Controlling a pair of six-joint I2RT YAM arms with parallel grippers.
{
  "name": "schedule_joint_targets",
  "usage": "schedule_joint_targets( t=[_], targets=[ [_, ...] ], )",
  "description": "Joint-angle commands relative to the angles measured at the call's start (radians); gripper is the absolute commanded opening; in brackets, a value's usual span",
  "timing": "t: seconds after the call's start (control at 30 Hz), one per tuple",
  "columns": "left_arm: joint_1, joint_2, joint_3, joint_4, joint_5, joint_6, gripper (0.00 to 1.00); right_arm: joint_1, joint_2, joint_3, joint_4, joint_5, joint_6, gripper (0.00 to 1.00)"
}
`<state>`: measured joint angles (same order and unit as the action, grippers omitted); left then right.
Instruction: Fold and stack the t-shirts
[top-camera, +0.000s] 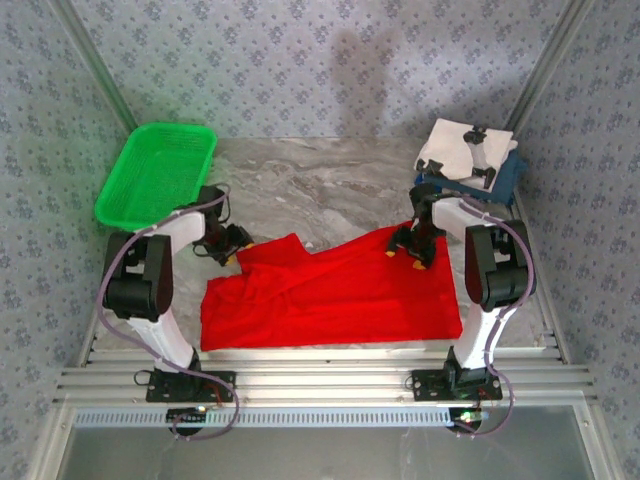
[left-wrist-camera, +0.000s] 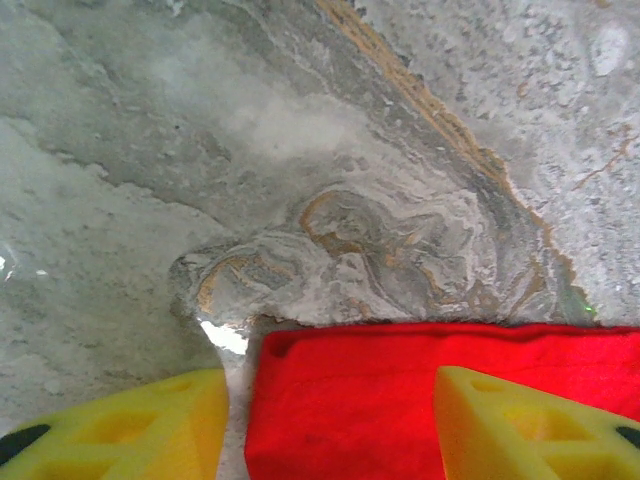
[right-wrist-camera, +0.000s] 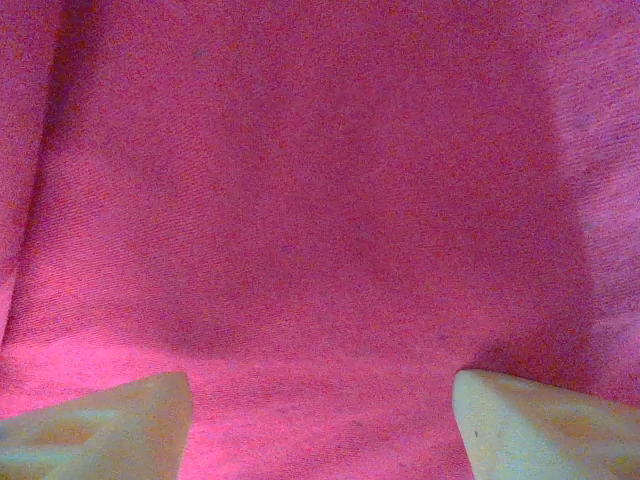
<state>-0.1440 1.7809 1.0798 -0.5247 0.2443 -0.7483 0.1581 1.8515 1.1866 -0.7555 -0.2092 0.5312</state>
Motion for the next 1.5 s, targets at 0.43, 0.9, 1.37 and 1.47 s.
schedule_joint_targets(
  t=[0.43,0.9,1.37,1.47],
  targets=[
    [-0.143,0.248,0.236,-0.126,-0.067,0.109,0.33,0.003,0.028,0.047,-0.003,0.002,-0.027,0.73],
    [-0.158,0.206,0.310,-0.219,-0.144,0.188,0.01,-0.032,-0.051,0.102,-0.012,-0.099,-0.078,0.74],
    [-0.125,-0.087,0.358,-0.224,-0.183,0.290,0.00,-0.202,0.023,0.320,-0.110,0.053,-0.250,0.78],
    [-0.124,-0.120,0.377,-0.218,-0.185,0.299,0.00,-0.210,0.100,0.401,-0.136,0.097,-0.250,0.77]
  ],
)
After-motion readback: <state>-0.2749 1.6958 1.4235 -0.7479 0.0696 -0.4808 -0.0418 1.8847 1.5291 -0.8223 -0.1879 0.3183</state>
